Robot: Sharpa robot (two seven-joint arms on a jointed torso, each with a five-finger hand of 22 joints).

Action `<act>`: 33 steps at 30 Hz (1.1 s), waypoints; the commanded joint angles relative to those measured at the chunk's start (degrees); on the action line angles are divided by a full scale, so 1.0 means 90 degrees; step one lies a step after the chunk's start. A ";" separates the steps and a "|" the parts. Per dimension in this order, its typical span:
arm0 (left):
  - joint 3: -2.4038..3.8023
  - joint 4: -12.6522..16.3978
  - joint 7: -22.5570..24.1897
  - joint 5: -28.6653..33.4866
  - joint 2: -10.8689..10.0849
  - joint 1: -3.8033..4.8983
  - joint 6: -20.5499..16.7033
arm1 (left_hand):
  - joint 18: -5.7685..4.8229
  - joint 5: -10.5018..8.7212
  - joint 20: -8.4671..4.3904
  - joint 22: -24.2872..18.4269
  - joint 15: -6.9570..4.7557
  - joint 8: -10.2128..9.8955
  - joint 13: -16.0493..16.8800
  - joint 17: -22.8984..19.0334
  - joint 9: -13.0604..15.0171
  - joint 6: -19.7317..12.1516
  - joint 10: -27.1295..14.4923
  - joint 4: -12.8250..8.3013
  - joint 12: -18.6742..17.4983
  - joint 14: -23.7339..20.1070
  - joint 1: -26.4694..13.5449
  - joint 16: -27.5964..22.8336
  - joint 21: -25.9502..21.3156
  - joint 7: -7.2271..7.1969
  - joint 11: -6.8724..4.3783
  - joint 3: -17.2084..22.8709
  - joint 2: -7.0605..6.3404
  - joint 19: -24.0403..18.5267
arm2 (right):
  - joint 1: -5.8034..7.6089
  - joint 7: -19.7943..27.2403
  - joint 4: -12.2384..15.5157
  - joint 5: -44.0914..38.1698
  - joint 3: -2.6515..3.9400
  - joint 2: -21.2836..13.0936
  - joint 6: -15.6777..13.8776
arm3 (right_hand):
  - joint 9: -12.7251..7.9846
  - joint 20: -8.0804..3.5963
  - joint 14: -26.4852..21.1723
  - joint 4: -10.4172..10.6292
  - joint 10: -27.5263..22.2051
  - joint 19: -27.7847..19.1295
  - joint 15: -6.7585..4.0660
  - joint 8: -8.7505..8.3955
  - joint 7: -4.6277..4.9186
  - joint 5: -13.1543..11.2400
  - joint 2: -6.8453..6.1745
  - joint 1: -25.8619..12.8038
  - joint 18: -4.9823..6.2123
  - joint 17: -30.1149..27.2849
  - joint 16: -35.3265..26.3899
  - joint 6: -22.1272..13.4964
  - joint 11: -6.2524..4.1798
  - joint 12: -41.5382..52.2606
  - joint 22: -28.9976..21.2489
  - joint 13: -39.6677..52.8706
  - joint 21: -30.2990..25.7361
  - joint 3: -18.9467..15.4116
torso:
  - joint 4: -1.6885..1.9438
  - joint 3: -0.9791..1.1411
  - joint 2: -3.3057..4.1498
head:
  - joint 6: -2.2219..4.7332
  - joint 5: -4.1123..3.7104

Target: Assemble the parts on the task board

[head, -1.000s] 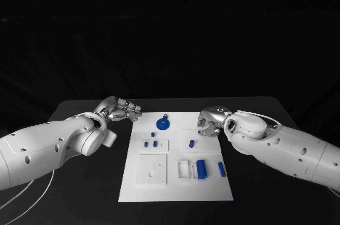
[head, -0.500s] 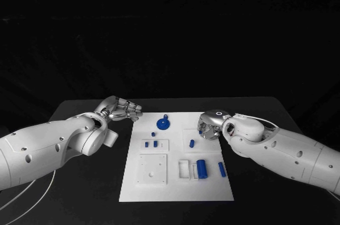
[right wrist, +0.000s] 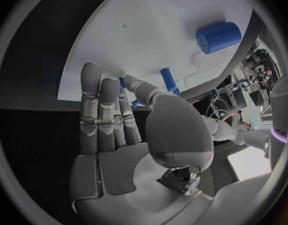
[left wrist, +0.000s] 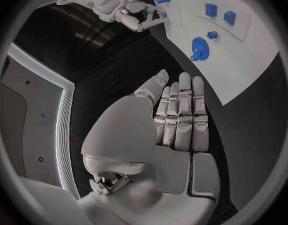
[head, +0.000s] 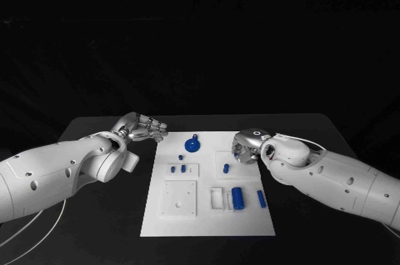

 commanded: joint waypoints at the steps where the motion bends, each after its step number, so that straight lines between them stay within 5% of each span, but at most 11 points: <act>1: 0.0007 0.0009 0.0035 0.0058 0.0007 0.0016 0.0015 | -0.0079 -0.0003 -0.0015 0.0013 0.0016 -0.0030 -0.0002 0.0010 0.0009 -0.0038 -0.0038 -0.0008 0.0003 0.0028 -0.0015 -0.0036 -0.0026 0.0020 0.0006 -0.0020 0.0053 0.0034 | -0.0065 0.0068 0.0001 -0.0001 -0.0049 0.0038 0.0168 | 0.0007 -0.0054 -0.0028 -0.0016 0.0105 -0.0013 -0.0028 -0.0017 -0.0022 -0.0049 0.0084 0.0017 0.0044 0.0003 0.0048 0.0088 -0.0029 -0.0007 0.0068 0.0018 0.0021 0.0052 | -0.0002 0.0001 0.0001 | -0.0004 -0.0002; 13: 0.0006 -0.0003 0.0003 0.0059 0.0001 0.0019 0.0036 | -0.0073 0.0001 -0.0018 0.0037 0.0014 -0.0030 -0.0002 0.0016 0.0009 -0.0037 -0.0049 -0.0028 0.0003 0.0030 0.0009 -0.0041 -0.0019 0.0023 0.0010 -0.0015 0.0053 0.0041 | -0.0076 -0.0010 0.0052 -0.0135 -0.0066 0.0040 -0.0046 | 0.0038 -0.0205 -0.0036 -0.0228 0.0714 -0.0096 -0.0177 -0.0009 -0.0154 0.0031 0.0206 0.0148 -0.0057 0.0002 0.0029 0.0631 -0.0212 0.0002 0.0776 0.0034 0.0537 0.0109 | -0.0004 0.0000 -0.0001 | -0.0024 0.0013; 25: 0.0006 -0.0033 0.0000 0.0059 -0.0011 0.0020 0.0048 | -0.0072 -0.0001 -0.0018 0.0058 0.0013 -0.0031 -0.0002 0.0021 0.0008 -0.0039 -0.0051 -0.0034 0.0003 0.0033 0.0010 -0.0043 -0.0022 0.0023 0.0010 -0.0019 0.0054 0.0034 | -0.0087 -0.0098 0.0251 -0.0197 -0.0058 -0.0060 -0.0498 | 0.0037 -0.0243 -0.0027 -0.0238 0.0807 -0.0111 -0.0212 -0.0013 -0.0180 -0.0133 0.0162 0.0138 -0.0071 0.0007 0.0038 0.0718 -0.0240 0.0002 0.1413 0.0035 0.0604 0.0277 | -0.0006 0.0000 -0.0007 | -0.0006 0.0066; 33: 0.0006 -0.0088 0.0006 0.0068 0.0013 0.0020 0.0052 | -0.0069 0.0006 -0.0016 0.0084 0.0016 -0.0030 -0.0002 0.0024 0.0009 -0.0039 -0.0063 -0.0041 0.0002 0.0031 0.0008 -0.0050 -0.0024 0.0026 0.0015 -0.0020 0.0060 0.0031 | -0.0086 -0.0063 0.0653 0.0124 0.0187 -0.0261 -0.0469 | 0.0037 -0.0250 -0.0029 -0.0199 0.0805 -0.0050 -0.0217 -0.0011 -0.0178 -0.0271 0.0155 0.0185 -0.0075 0.0000 0.0034 0.0717 -0.0237 0.0002 0.1635 0.0034 0.0434 0.0306 | -0.0014 -0.0005 -0.0021 | -0.0017 0.0136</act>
